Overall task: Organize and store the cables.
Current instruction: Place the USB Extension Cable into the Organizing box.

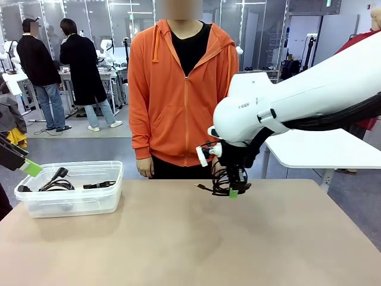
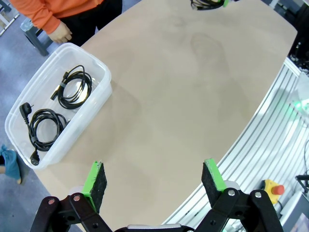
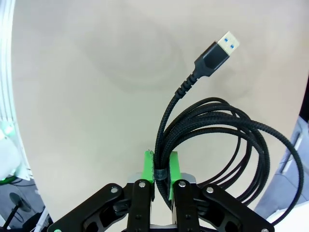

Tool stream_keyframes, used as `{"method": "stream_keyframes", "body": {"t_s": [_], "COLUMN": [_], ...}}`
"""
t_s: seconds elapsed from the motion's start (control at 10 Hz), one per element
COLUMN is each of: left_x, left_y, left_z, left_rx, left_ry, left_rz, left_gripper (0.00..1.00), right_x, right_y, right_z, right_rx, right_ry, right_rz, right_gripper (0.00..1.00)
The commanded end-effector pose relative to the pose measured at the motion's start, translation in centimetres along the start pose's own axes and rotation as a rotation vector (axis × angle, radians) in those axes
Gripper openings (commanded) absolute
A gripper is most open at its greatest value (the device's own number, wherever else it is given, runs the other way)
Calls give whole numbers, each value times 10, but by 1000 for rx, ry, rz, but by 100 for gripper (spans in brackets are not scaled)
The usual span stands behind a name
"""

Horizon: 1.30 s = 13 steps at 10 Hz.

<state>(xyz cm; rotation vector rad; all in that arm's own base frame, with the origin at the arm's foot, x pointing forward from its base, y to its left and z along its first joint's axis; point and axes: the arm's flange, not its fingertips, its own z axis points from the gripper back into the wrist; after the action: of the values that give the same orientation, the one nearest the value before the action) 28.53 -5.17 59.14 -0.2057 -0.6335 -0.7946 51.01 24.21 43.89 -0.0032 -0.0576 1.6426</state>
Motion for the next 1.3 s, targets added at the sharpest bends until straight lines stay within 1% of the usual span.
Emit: {"method": "stream_keyframes", "body": {"t_s": [0.0, 0.2, 0.3, 0.6, 1.0, 1.2], "left_x": [0, 0, 0, 0, 0, 0], "left_y": [-2, -2, -2, -2, -2, -2], "left_z": [-2, -2, -2, -2, -2, -2], "left_rx": [9, 9, 9, 9, 9, 9], "left_ry": [-10, -10, -10, -10, -10, -10], "left_rz": [14, 14, 14, 14, 14, 14], "left_gripper": [100, 100, 100, 100, 100, 100], "right_x": [41, 83, 98, 132, 150, 153], "right_y": [-5, -8, -10, -13, -15, -16], "right_z": [-5, -17, -22, -41, -82, -96], "right_rx": [-16, -28, -28, -32, 21, 47], "right_ry": [10, 6, -11, -61, -70, -55], "right_rz": [-10, 0, 3, -28, 10, -6], "right_gripper": [0, 0, 0, 0, 0, 0]}}
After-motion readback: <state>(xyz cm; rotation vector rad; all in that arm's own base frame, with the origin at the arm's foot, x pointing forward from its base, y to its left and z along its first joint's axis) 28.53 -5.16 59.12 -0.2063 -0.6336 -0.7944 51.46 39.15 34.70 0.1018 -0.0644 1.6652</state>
